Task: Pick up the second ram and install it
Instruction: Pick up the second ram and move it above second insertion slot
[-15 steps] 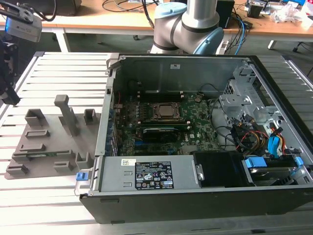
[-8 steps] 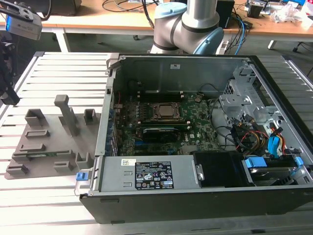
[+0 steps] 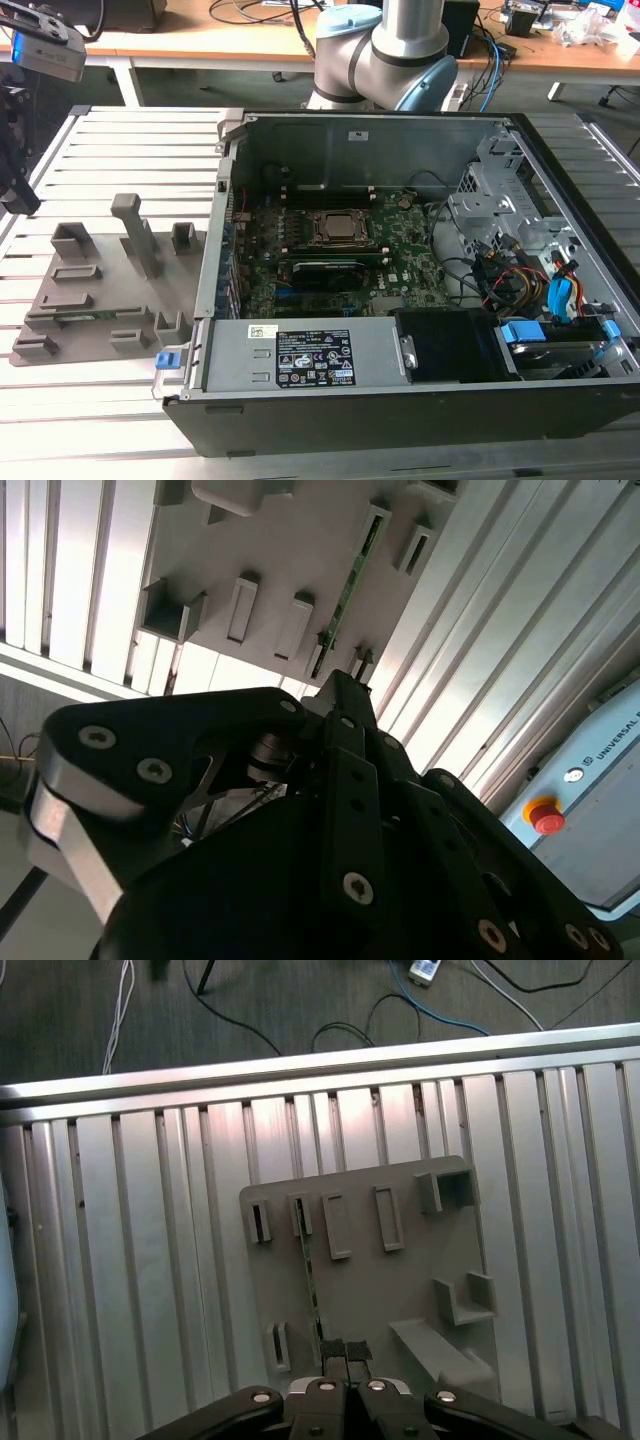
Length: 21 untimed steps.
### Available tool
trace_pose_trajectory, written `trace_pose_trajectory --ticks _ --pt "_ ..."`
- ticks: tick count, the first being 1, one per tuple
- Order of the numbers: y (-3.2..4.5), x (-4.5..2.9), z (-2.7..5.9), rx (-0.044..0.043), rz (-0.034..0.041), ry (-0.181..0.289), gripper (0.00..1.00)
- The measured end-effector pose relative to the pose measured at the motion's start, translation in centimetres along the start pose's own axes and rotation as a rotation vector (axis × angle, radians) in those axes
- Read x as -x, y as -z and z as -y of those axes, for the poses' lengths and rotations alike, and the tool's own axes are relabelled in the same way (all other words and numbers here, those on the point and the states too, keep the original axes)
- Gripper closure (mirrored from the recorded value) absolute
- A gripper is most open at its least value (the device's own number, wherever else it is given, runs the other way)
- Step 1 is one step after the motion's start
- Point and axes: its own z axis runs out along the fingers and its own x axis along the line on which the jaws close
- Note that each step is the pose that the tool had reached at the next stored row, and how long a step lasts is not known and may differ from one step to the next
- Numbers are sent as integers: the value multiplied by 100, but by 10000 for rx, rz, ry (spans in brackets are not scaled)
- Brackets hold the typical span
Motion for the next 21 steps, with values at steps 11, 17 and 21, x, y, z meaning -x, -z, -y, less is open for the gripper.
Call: trace_pose_trajectory --ticks 11,17,21 --pt "-1 0 0 1 -1 36 58" --pt "-44 -1 2 1 -2 37 58" --pt "-65 -2 3 1 -2 36 58"
